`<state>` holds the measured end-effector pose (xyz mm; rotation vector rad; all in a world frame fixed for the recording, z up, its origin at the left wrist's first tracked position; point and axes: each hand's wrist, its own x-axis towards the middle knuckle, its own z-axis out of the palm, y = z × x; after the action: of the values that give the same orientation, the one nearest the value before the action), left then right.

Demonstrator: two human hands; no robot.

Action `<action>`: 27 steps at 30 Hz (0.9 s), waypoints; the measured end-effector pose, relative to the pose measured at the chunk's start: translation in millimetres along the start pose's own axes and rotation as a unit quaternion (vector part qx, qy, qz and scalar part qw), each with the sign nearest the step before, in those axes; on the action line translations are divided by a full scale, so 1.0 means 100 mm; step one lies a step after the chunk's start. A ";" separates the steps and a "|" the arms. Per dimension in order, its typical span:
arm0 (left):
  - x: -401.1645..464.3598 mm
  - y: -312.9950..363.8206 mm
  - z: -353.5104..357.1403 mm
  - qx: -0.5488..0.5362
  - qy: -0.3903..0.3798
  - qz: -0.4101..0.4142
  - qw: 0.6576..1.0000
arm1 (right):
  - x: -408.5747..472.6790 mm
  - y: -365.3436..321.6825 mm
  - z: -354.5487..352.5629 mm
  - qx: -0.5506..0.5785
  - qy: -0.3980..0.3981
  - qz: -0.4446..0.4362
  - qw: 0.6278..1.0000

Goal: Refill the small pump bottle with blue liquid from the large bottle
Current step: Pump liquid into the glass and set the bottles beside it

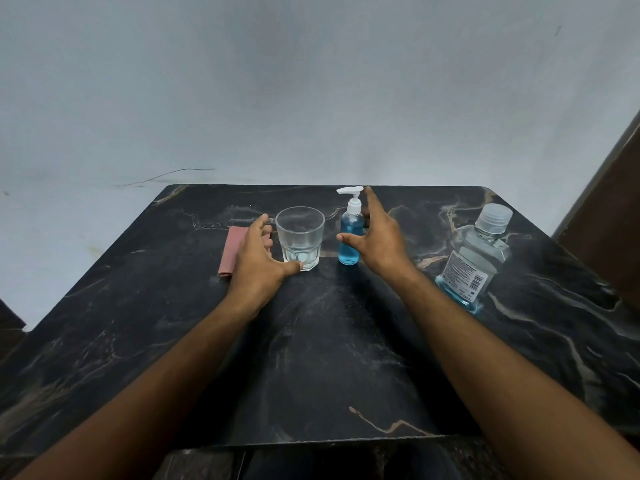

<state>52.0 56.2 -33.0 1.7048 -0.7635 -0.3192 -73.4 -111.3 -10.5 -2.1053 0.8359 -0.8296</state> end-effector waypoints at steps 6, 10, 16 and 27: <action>-0.10 0.04 -0.02 0.065 0.084 0.057 0.993 | -0.17 -0.06 -0.13 -0.026 0.041 -0.010 0.999; -0.19 0.10 0.03 0.033 0.095 0.095 0.990 | -0.41 -0.21 -0.37 -0.055 0.117 -0.108 0.986; -0.25 0.24 0.14 0.036 0.041 0.123 0.991 | -0.64 -0.50 -0.86 -0.063 0.187 -0.164 0.967; -0.32 0.32 0.21 0.044 0.034 0.120 0.991 | -0.79 -0.52 -1.03 -0.064 0.199 -0.157 0.965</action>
<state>5.6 57.4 -14.2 1.6769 -0.9334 -0.0621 -181.8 -61.9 63.4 -2.2538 0.7805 -1.4382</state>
